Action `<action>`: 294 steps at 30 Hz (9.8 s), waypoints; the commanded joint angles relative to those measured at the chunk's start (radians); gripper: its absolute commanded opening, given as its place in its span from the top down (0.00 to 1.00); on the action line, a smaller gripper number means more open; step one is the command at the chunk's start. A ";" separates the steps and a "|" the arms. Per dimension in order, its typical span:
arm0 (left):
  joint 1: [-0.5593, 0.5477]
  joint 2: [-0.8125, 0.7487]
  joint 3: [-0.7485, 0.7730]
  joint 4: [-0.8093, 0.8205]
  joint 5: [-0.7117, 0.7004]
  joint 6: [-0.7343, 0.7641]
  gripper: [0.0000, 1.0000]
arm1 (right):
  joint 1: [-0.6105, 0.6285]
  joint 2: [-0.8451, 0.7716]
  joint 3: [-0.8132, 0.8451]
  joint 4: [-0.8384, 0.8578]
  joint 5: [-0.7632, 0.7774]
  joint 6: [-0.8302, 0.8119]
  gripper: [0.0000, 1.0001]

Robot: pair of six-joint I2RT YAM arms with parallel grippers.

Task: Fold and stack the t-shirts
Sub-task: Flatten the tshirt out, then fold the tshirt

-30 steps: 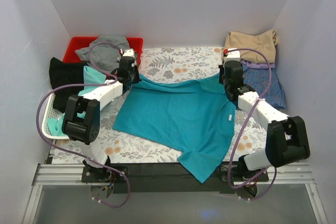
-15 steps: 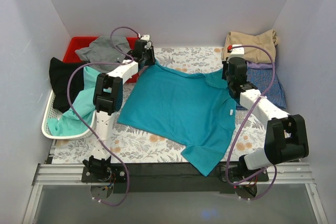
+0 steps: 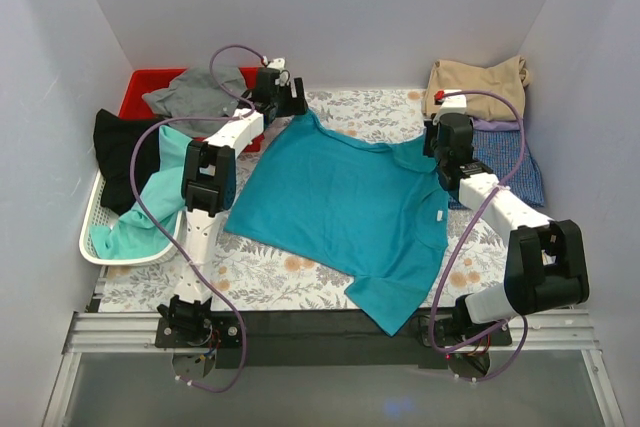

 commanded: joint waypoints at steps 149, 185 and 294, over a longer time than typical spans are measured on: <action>-0.041 -0.213 -0.331 -0.112 0.263 -0.026 0.12 | -0.036 -0.170 -0.031 -0.643 0.162 0.271 0.42; -0.058 -0.661 -0.757 -0.048 0.044 -0.092 0.11 | -0.036 -0.111 -0.039 -0.586 -0.084 0.252 0.39; -0.153 -0.563 -0.605 -0.063 -0.090 -0.140 0.11 | 0.065 0.115 0.136 -0.420 -0.378 -0.164 0.54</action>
